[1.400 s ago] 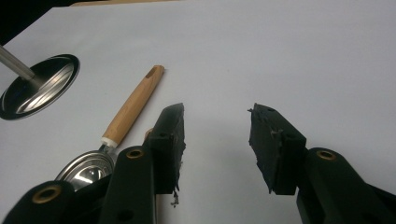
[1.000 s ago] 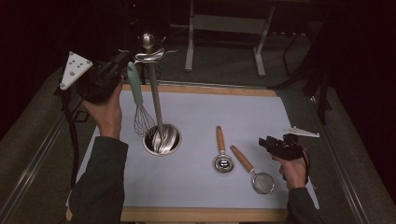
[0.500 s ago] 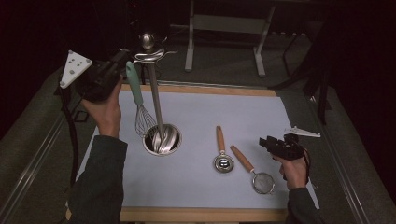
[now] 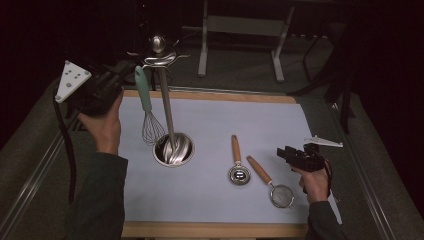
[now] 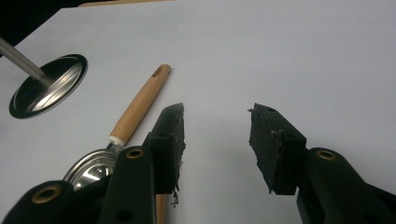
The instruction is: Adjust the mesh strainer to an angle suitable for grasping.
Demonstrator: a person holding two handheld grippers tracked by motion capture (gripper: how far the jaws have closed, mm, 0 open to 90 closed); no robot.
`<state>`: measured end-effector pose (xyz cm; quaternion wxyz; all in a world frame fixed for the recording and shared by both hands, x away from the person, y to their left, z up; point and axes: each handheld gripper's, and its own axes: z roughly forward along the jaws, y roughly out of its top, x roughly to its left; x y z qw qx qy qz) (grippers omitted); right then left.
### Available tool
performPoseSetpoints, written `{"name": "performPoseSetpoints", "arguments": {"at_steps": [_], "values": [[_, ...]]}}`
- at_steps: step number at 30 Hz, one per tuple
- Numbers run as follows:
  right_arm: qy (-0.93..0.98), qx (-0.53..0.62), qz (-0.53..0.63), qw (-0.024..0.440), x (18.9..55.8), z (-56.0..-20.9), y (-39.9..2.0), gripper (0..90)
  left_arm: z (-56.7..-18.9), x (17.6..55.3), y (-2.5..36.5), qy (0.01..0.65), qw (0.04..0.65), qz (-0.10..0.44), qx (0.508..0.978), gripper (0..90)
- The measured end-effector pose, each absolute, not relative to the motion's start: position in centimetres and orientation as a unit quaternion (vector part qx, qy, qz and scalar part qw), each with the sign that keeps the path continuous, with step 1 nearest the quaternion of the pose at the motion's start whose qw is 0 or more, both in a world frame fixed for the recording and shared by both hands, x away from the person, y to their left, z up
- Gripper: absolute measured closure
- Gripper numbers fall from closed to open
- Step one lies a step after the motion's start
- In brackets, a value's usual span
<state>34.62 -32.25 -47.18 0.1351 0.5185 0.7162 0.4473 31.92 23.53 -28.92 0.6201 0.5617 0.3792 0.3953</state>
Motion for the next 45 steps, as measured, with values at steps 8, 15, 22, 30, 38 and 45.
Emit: {"name": "performPoseSetpoints", "arguments": {"at_steps": [8,15,22,30,38,45], "values": [[0.715,0.517,0.451,0.134,34.5,-47.0,-32.3,54.2,-30.8,31.1,23.8,0.382,0.61,0.392,0.573,85.4],[0.716,0.517,0.45,0.135,34.4,-46.9,-32.4,54.2,-33.7,30.8,24.2,0.397,0.587,0.386,0.591,84.3],[0.723,0.51,0.446,0.136,34.5,-46.9,-32.3,54.3,-36.3,30.4,24.3,0.409,0.575,0.375,0.601,83.6],[0.729,0.505,0.442,0.136,34.4,-46.9,-32.0,54.2,-39.1,30.1,24.8,0.43,0.567,0.361,0.603,82.3],[0.732,0.503,0.438,0.138,34.4,-46.8,-31.8,54.4,-41.7,29.6,25.0,0.447,0.564,0.346,0.603,82.3],[0.742,0.495,0.43,0.139,34.3,-46.8,-31.6,54.7,-45.6,28.9,25.2,0.47,0.549,0.328,0.608,82.1]]}}
